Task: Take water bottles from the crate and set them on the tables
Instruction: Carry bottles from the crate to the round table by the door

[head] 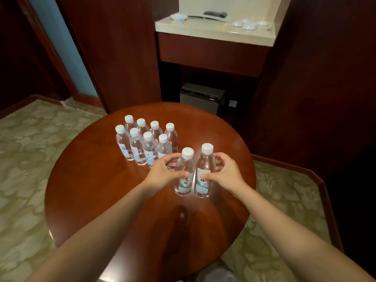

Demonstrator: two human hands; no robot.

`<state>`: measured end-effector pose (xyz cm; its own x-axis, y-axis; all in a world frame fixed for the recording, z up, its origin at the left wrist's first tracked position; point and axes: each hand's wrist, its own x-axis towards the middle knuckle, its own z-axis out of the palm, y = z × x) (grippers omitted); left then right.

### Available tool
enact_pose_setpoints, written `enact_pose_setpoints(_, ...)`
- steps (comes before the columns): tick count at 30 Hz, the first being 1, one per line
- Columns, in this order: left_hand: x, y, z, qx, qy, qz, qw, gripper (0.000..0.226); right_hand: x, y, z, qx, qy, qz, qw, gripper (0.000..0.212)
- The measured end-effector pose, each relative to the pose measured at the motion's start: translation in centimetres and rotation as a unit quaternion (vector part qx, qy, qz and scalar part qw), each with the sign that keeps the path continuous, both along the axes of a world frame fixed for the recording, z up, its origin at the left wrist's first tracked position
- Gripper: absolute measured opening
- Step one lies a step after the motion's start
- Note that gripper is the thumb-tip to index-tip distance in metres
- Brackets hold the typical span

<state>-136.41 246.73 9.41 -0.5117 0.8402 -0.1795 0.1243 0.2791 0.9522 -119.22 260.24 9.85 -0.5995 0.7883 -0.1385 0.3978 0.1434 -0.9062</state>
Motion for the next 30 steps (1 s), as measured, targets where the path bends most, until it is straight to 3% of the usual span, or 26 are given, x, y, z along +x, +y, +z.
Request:
enact_pose_setpoints(14, -3.2, 3.7, -6.8, -0.07, -0.006, -0.002, 0.998, 0.08, -4.8, 5.8, -6.5, -0.007, -0.057, 0.064, 0.996, 0.056)
enact_pose_setpoints(21, -3.9, 4.4, -6.9, -0.085, -0.015, -0.042, 0.995, 0.074, -4.0, 5.8, -7.2, -0.008, -0.051, 0.077, 0.996, 0.064)
enact_pose_setpoints(30, -3.4, 3.6, -4.9, -0.116, 0.093, -0.065, 0.987, 0.071, -2.8, 5.3, -5.6, 0.085, -0.097, 0.149, 0.98, 0.064)
